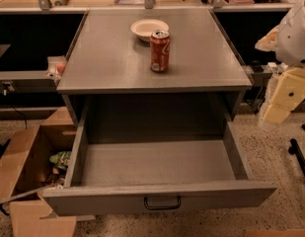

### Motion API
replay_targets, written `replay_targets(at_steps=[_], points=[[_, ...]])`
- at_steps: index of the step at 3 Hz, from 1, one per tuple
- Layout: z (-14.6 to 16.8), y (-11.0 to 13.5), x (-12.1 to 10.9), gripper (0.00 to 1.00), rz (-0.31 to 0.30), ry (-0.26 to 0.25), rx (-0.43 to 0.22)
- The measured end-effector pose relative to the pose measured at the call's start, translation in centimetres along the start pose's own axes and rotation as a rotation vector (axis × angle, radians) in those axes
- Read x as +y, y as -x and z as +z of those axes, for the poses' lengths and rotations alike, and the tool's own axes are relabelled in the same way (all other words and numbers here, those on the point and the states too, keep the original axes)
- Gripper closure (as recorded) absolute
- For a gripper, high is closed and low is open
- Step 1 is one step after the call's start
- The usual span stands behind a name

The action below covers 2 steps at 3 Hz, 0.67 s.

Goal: Place coke can into top drawer

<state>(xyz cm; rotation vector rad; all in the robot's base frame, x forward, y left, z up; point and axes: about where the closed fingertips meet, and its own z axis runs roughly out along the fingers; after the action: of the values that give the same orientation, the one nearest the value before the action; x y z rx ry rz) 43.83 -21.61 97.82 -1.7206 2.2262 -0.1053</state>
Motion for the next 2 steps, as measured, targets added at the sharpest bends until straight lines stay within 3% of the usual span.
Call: replay_targets(at_steps=[1, 2], points=[[0.0, 0.0, 0.0, 0.00, 0.000, 0.000, 0.000], [2.1, 0.8, -1.1, 0.00, 0.045, 0.012, -0.064]])
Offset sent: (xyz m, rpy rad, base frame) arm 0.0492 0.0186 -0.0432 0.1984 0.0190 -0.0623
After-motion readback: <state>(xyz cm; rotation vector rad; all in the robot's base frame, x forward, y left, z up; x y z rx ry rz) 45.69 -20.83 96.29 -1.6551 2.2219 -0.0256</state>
